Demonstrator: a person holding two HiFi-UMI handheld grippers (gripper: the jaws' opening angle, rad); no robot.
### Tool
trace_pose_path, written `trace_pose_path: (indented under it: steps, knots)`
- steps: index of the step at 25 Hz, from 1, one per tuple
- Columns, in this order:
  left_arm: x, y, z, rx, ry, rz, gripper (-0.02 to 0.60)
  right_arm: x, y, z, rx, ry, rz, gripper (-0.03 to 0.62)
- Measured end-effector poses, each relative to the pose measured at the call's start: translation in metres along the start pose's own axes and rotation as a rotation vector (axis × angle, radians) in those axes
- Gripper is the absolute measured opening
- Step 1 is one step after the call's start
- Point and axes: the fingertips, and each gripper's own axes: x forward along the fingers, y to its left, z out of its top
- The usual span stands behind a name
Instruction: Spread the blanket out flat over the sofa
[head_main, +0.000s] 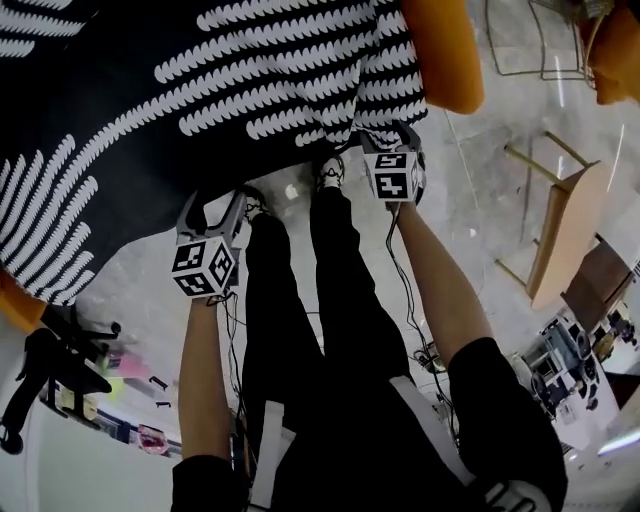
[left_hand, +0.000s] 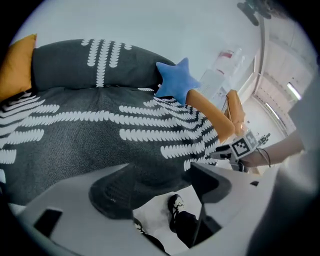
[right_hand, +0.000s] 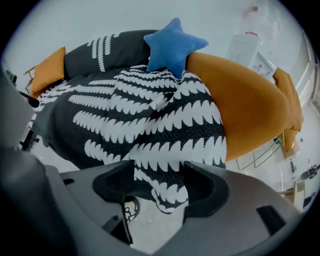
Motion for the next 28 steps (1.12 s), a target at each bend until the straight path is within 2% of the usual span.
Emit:
trace_pose_path:
  steps: [4,7,9,12,16,21,24,28]
  knots:
    - [0.016,-0.026,0.009,-0.016,-0.002,0.012,0.353,0.036,-0.03,0.011,-0.002,0.064,0.029,0.268]
    - [0.025,-0.031,0.01,-0.012,0.012,0.013,0.353,0.042,-0.035,0.015,-0.035,0.117,0.08,0.173]
    - [0.028,-0.029,0.013,-0.014,0.014,0.024,0.353,0.035,-0.037,0.015,-0.074,0.103,0.077,0.088]
    - [0.03,-0.027,0.018,-0.008,0.009,0.026,0.351,0.014,-0.044,0.001,-0.13,0.039,0.045,0.055]
    - [0.036,-0.037,0.028,0.014,0.004,0.003,0.351,0.0,-0.053,-0.013,-0.064,-0.045,0.106,0.049]
    - [0.039,-0.051,0.04,0.03,-0.004,-0.011,0.351,0.03,-0.06,-0.013,0.072,0.041,0.157,0.051]
    - [0.039,-0.057,0.037,0.027,-0.002,0.004,0.351,0.037,-0.067,-0.008,0.077,0.071,0.156,0.055]
    - [0.057,-0.065,0.04,0.023,-0.013,0.046,0.351,0.049,-0.077,-0.014,0.049,0.049,0.173,0.115]
